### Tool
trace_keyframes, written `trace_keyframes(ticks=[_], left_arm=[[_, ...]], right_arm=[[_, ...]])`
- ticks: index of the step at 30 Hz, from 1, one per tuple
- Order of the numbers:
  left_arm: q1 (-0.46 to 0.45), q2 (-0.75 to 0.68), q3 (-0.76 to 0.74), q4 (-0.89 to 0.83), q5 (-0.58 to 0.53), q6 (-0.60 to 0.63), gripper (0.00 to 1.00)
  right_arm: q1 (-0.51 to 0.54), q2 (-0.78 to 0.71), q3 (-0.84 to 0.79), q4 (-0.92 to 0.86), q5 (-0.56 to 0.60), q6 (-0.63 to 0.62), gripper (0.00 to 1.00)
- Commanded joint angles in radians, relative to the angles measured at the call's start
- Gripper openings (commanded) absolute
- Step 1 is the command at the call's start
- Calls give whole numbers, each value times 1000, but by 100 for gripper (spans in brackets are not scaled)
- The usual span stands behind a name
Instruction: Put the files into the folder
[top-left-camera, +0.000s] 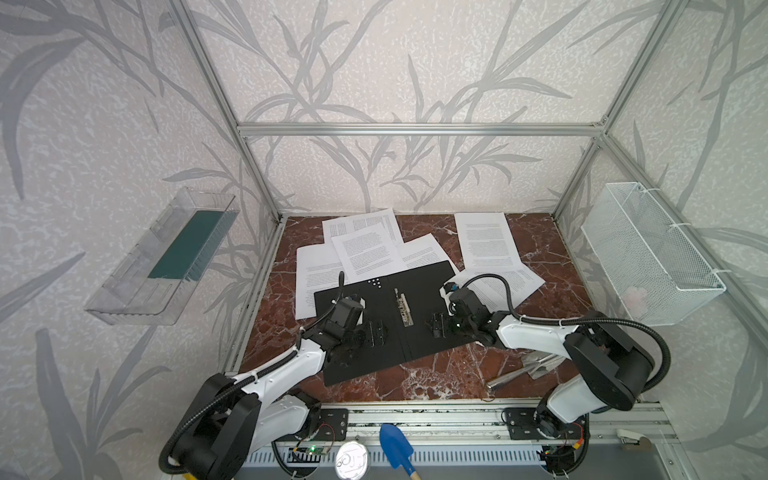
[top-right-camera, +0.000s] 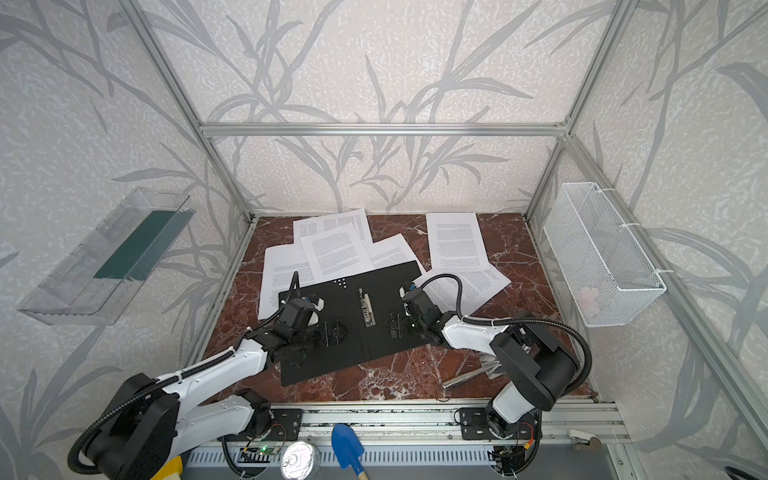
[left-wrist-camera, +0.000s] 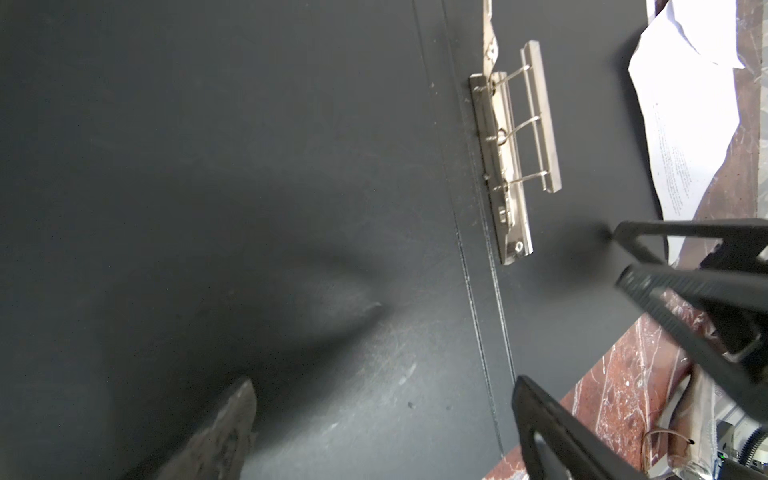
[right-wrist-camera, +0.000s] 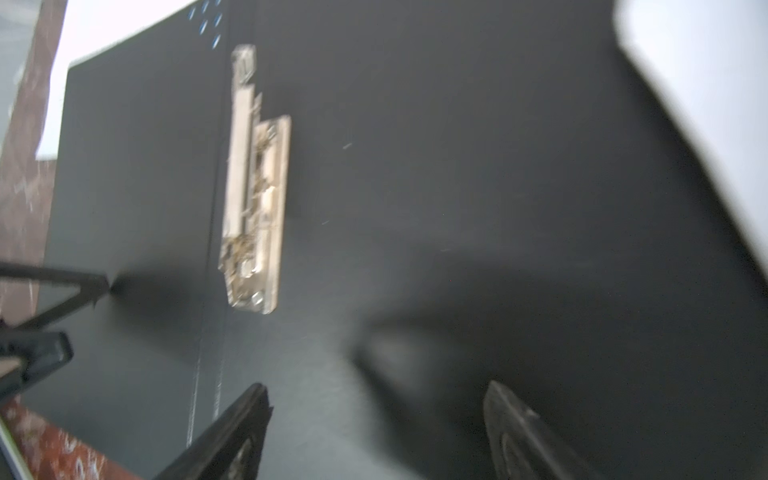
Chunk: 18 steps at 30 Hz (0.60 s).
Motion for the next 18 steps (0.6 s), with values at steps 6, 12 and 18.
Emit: trace_keyframes(ticks=[6,12,18], left_arm=[[0,-43,-16,-57,-55,4,97],[1,-28,-12,-55,-55,5,97],[0,-27,-12,-51,-54,5,97]], right_arm=[[-161,-65,-107,-140,113,110,90],[-197,-110,-121,-189,214,120,97],[-207,-97,-92,-210,120,72,97]])
